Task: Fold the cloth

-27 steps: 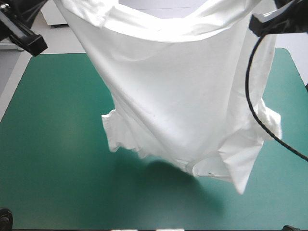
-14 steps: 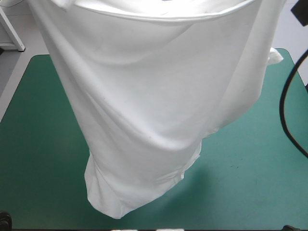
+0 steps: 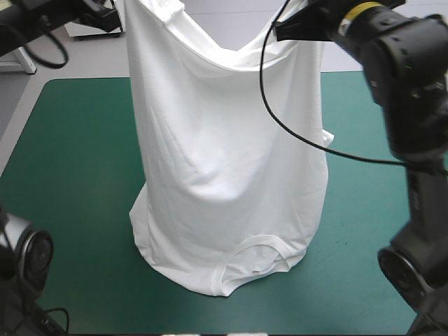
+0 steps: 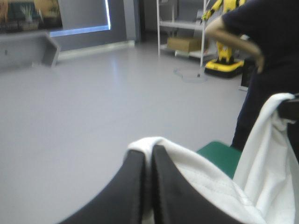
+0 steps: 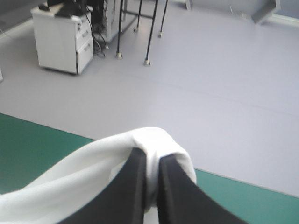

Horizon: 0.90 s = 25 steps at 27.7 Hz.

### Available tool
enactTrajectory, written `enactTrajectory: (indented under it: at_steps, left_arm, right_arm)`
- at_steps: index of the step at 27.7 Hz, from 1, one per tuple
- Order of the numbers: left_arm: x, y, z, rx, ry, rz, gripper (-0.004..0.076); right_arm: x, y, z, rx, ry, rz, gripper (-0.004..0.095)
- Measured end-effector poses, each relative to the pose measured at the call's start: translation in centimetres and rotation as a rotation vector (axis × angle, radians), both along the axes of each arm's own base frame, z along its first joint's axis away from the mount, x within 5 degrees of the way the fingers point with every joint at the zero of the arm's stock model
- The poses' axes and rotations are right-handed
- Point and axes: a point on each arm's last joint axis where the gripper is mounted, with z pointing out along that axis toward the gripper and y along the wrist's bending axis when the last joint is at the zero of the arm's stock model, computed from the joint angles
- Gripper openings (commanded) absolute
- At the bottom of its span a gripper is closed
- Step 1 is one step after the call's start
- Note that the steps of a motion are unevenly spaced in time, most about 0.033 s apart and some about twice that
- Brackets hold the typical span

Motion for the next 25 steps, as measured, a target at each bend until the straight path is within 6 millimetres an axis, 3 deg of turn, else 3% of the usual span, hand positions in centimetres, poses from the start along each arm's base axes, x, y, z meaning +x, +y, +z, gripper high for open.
enactTrajectory:
  at_steps: [3,4,6,7,9,12,16,19,21,23,25]
  left_arm:
    - [6.8,-0.3,-4.9,0.048,0.175,0.035,-0.0009]
    - [9.5,-0.4,-7.4,0.063,0.25,0.036,-0.0009]
    - [12.9,-0.7,-10.9,0.079,0.351,0.036,-0.0009]
    - [15.3,-0.9,-13.7,0.083,0.424,0.038,-0.0009]
    - [18.2,-1.2,-17.6,0.08,0.521,0.041,-0.0009]
    - [22.6,-1.8,-25.3,0.065,0.702,0.053,-0.0009]
    - [25.7,-2.0,-33.0,0.061,0.855,0.072,-0.0009]
    - [26.9,-2.0,-36.7,0.067,0.902,0.09,-0.0009]
    - [27.4,-1.9,-38.1,0.073,0.911,0.107,-0.0009]
    - [27.9,-1.7,-38.9,0.076,0.893,0.134,0.001]
    - [28.2,-1.7,-38.6,0.063,0.851,0.144,0.0123]
  right_arm:
    - [6.3,0.8,-4.8,-0.007,0.157,-0.033,-0.0019]
    - [8.6,0.4,-6.8,0.0,0.224,-0.05,-0.0019]
    - [12.5,-0.1,-10.6,0.022,0.339,-0.057,-0.0019]
    - [14.8,-0.2,-13.3,0.039,0.413,-0.051,-0.0019]
    - [17.6,-0.8,-17.0,0.067,0.507,-0.053,-0.0019]
    - [21.3,-1.4,-23.4,0.095,0.654,-0.052,-0.0019]
    - [24.0,-1.9,-29.5,0.102,0.775,-0.074,-0.0019]
    - [25.0,-2.4,-32.0,0.105,0.811,-0.092,-0.0018]
    - [25.4,-2.7,-33.0,0.11,0.819,-0.101,0.0001]
    - [25.8,-3.0,-33.8,0.114,0.817,-0.103,0.0117]
    - [26.0,-3.3,-33.7,0.119,0.802,-0.086,0.0303]
